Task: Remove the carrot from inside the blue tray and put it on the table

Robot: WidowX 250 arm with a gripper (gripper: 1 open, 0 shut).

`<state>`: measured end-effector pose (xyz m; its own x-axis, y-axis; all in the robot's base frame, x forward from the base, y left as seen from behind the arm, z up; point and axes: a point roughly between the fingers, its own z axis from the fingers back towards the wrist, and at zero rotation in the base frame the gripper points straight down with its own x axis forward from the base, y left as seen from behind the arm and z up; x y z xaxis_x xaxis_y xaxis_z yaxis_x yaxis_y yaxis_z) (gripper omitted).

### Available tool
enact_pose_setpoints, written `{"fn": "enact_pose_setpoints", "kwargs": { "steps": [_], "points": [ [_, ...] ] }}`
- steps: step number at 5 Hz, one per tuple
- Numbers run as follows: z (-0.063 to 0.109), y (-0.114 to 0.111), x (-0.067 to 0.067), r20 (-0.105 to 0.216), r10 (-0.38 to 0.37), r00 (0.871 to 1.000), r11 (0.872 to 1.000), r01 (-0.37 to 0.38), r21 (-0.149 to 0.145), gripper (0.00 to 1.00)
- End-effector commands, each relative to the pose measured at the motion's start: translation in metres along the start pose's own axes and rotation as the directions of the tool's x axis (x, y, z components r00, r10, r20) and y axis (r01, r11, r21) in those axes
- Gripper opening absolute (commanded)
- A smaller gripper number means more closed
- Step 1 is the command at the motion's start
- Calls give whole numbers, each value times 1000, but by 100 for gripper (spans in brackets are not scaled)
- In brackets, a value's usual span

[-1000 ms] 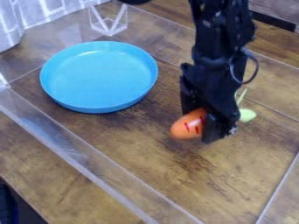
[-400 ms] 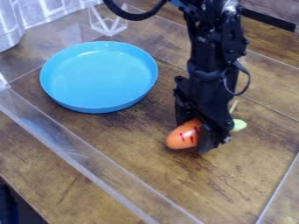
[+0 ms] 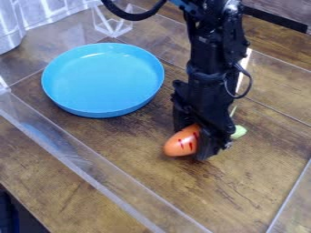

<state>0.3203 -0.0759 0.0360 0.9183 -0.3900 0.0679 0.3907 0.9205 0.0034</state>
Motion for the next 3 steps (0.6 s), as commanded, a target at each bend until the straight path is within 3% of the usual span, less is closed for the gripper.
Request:
{"fn": "enact_pose_setpoints", "kwargs": {
  "steps": [1,3],
  "points": [
    [14,11,2,29,42,999,999,-42,1,0],
    [12,7,0,9,57,998,998,-57,-20,0]
  ]
}}
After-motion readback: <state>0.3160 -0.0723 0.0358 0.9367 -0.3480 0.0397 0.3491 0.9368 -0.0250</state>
